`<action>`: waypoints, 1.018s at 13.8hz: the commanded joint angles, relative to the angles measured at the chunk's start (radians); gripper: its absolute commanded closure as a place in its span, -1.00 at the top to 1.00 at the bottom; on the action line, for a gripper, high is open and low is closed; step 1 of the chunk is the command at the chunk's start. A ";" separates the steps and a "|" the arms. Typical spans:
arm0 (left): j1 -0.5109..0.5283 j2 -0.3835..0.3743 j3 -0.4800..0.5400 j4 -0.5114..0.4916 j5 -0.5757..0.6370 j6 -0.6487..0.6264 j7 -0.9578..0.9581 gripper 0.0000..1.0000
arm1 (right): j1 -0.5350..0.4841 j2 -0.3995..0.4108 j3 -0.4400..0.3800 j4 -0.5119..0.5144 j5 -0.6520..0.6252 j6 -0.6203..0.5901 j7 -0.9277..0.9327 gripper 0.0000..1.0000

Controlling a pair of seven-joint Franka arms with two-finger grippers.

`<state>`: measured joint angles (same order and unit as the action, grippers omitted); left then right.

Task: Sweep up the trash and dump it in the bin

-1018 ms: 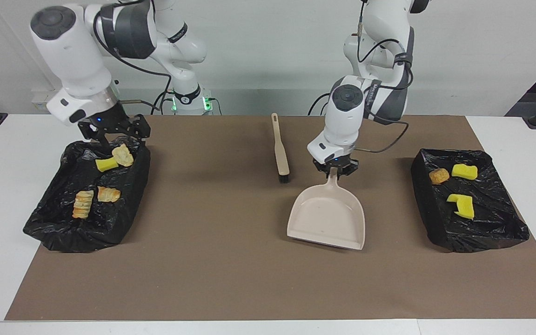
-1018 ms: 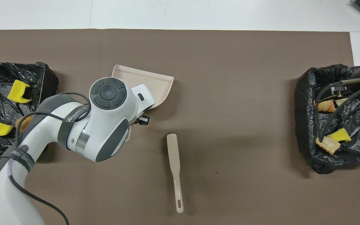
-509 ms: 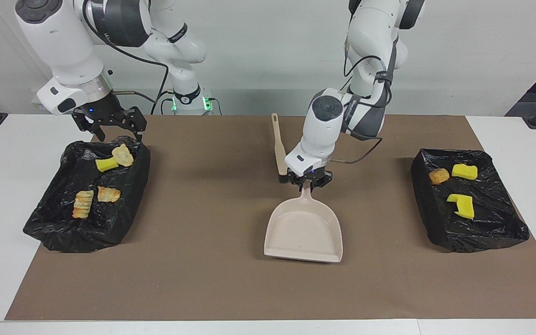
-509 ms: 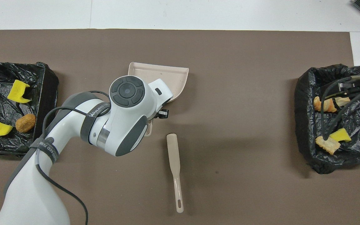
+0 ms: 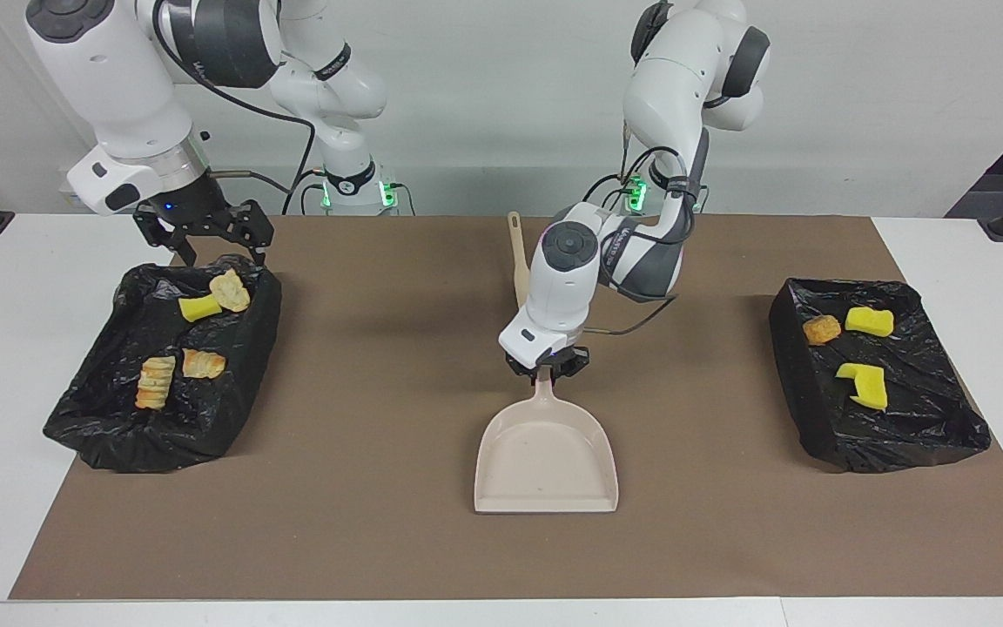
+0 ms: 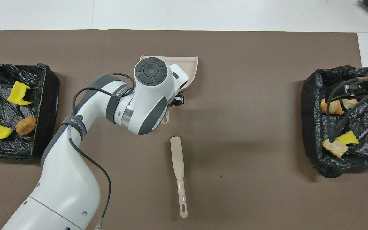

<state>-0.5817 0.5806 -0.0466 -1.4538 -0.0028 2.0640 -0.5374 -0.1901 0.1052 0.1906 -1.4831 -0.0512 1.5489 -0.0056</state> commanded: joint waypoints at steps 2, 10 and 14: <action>-0.018 -0.002 0.020 -0.016 0.019 -0.007 -0.018 0.07 | -0.009 -0.002 0.004 -0.009 0.008 0.007 0.016 1.00; 0.090 -0.270 0.022 -0.223 0.144 -0.039 0.098 1.00 | 0.118 -0.022 -0.135 -0.014 0.028 -0.009 0.009 1.00; 0.219 -0.435 0.020 -0.244 0.139 -0.100 0.316 1.00 | 0.118 -0.077 -0.135 -0.107 0.027 0.014 0.015 1.00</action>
<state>-0.4151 0.2556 -0.0163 -1.6239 0.1328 1.9881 -0.3126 -0.0739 0.0901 0.0624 -1.4996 -0.0458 1.5364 -0.0055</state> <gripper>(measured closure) 0.000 0.000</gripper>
